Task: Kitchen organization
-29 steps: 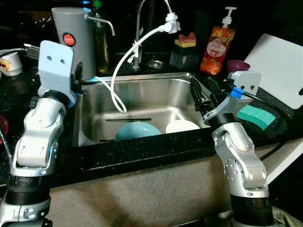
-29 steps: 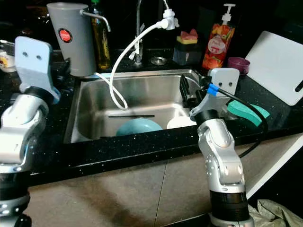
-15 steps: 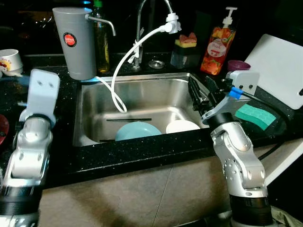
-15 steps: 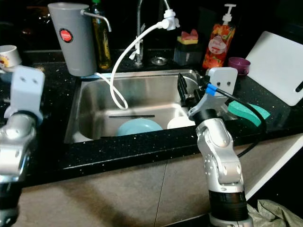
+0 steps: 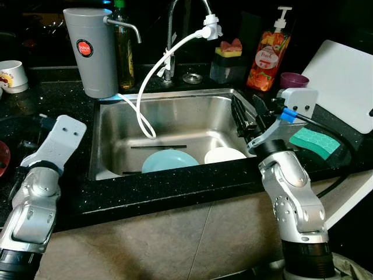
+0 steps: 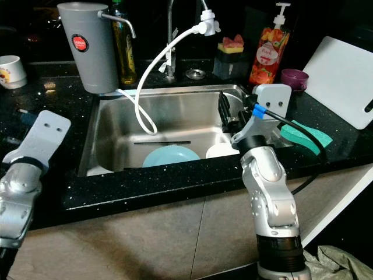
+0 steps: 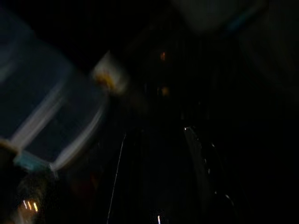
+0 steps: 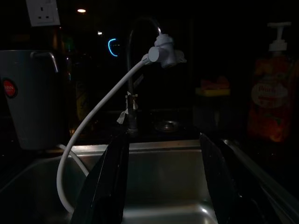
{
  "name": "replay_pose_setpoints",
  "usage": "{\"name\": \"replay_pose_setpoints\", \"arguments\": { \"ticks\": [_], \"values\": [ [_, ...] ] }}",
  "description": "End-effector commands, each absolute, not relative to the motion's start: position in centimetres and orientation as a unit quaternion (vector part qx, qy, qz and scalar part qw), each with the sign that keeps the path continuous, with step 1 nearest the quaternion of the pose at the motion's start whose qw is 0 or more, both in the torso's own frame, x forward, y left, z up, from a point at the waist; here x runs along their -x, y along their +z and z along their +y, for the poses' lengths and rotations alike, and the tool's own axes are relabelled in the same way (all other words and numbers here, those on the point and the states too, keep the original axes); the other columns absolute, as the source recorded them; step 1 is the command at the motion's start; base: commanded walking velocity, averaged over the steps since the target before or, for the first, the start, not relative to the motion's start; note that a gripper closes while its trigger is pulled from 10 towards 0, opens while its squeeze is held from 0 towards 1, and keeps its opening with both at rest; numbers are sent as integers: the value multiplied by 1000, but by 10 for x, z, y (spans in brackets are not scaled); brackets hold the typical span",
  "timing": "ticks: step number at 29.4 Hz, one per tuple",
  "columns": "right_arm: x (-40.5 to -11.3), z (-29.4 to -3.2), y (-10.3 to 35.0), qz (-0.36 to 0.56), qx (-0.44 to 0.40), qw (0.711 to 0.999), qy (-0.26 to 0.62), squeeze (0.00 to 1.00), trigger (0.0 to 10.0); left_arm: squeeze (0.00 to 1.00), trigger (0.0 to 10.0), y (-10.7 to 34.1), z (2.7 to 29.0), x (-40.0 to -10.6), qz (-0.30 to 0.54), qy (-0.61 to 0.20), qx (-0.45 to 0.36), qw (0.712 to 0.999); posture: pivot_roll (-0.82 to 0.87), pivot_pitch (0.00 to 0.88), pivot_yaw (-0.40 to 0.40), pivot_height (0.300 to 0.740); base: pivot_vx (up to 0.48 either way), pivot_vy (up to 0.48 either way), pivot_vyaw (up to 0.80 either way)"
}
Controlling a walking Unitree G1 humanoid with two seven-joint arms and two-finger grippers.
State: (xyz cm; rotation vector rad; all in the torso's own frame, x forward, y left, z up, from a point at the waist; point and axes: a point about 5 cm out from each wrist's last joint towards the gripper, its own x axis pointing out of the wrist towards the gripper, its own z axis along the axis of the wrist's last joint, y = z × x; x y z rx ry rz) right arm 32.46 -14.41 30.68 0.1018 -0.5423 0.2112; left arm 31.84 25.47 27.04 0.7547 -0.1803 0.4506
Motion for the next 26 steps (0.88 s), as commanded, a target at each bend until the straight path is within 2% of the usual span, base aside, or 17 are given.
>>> {"name": "replay_pose_setpoints", "arguments": {
  "ticks": [1, 2, 3, 5, 8, 11, 13, 16, 18, 19, 20, 23, 24, 26],
  "values": [
    [-325, -143, 306, -271, -51, 956, 104, 0, 10000, 0, 10000, 287, 244, -318, -137, 206, -367, 897, 81, 165, -54, 740, 0, 0, 0],
    [-325, -143, 306, -271, -51, 956, 104, 0, 10000, 0, 10000, 297, 236, -318, -173, 202, -326, 907, 81, 165, -54, 740, 0, 0, 0],
    [-325, -143, 306, -271, -51, 956, 104, 0, 10000, 0, 10000, 297, 236, -318, -173, 202, -326, 907, 81, 165, -54, 740, 0, 0, 0],
    [-325, -142, 306, -271, -50, 956, 104, 0, 10000, 0, 10000, 303, 232, -317, -190, 195, -273, 923, 81, 165, -54, 740, 0, 0, 0],
    [-325, -143, 306, -271, -49, 956, 106, 0, 10000, 0, 10000, 311, 233, -317, -197, 186, -183, 945, 76, 160, -58, 740, 0, 0, 0],
    [-325, -142, 306, -270, -47, 956, 107, 0, 10000, 0, 10000, 326, 242, -316, -209, 192, -121, 951, 81, 157, -62, 740, 0, 0, 0],
    [-326, -141, 307, -271, -47, 955, 110, 0, 10000, 0, 10000, 345, 257, -315, -223, 214, -82, 948, 81, 157, -62, 740, 0, 0, 0],
    [-326, -140, 308, -271, -47, 955, 111, 0, 10000, 0, 10000, 351, 263, -315, -228, 221, -71, 946, 81, 157, -62, 740, 0, 0, 0],
    [-327, -140, 308, -272, -47, 955, 113, 0, 10000, 0, 10000, 357, 273, -314, -228, 240, -61, 942, 88, 150, -63, 740, 0, 0, 0],
    [-327, -139, 308, -272, -47, 954, 114, 0, 10000, 0, 10000, 363, 287, -312, -223, 271, -50, 935, 90, 149, -61, 740, 0, 0, 0],
    [-327, -139, 308, -272, -47, 954, 114, 0, 10000, 0, 10000, 363, 287, -312, -223, 271, -50, 935, 90, 149, -61, 740, 0, 0, 0],
    [-327, -139, 307, -272, -47, 954, 114, 0, 10000, 0, 10000, 366, 334, -298, -171, 388, -37, 905, 94, 148, -59, 740, 0, 0, 0],
    [-327, -139, 307, -272, -47, 954, 114, 0, 10000, 0, 10000, 366, 334, -298, -171, 388, -37, 905, 94, 148, -59, 740, 0, 0, 0],
    [-328, -139, 306, -270, -46, 955, 114, 0, 10000, 0, 10000, 362, 352, -291, -147, 425, -26, 893, 97, 149, -58, 740, 0, 0, 0]
  ]
}}
